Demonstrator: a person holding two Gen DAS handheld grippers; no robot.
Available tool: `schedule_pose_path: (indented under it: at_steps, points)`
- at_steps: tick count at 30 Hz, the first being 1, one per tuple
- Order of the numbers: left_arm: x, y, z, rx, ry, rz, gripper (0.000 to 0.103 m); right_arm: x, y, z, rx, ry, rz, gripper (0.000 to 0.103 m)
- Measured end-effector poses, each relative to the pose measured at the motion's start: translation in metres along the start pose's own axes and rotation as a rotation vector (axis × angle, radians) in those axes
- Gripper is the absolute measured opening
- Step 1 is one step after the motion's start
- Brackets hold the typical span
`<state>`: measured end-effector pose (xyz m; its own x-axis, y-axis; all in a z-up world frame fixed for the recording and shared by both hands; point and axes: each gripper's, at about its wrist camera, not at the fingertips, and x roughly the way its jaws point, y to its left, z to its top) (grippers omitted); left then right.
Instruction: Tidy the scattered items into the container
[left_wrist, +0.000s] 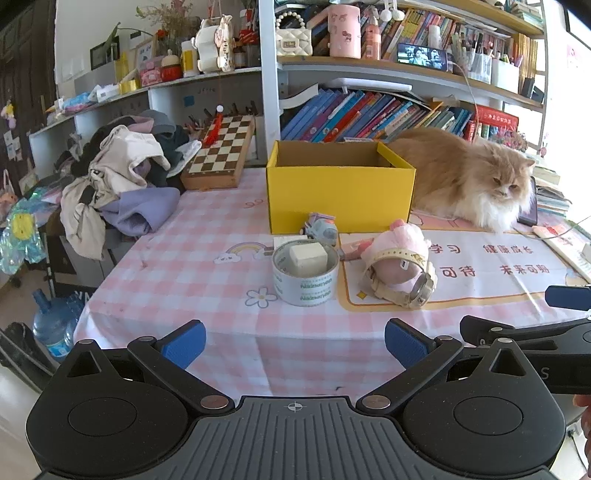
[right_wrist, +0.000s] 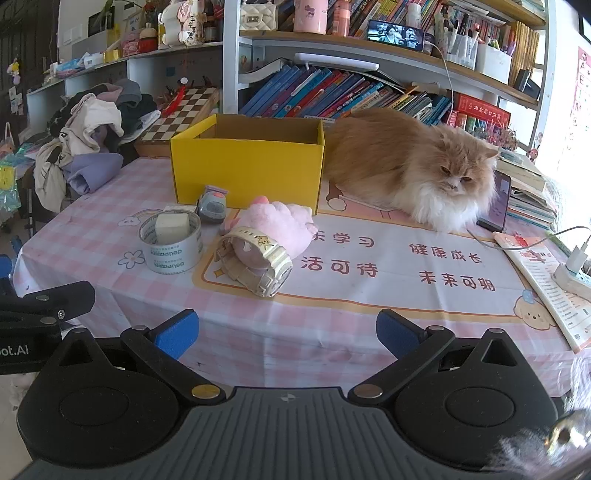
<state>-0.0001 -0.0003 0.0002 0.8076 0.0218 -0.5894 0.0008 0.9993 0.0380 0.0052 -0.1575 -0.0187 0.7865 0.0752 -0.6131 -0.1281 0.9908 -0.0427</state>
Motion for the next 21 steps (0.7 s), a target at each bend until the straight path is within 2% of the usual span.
schedule_pose_path:
  at_steps: [21]
  points:
    - [-0.010,0.014,-0.015,-0.002,-0.020,-0.014,0.103,-0.003,0.003,-0.001,-0.025,-0.007,-0.003,0.103]
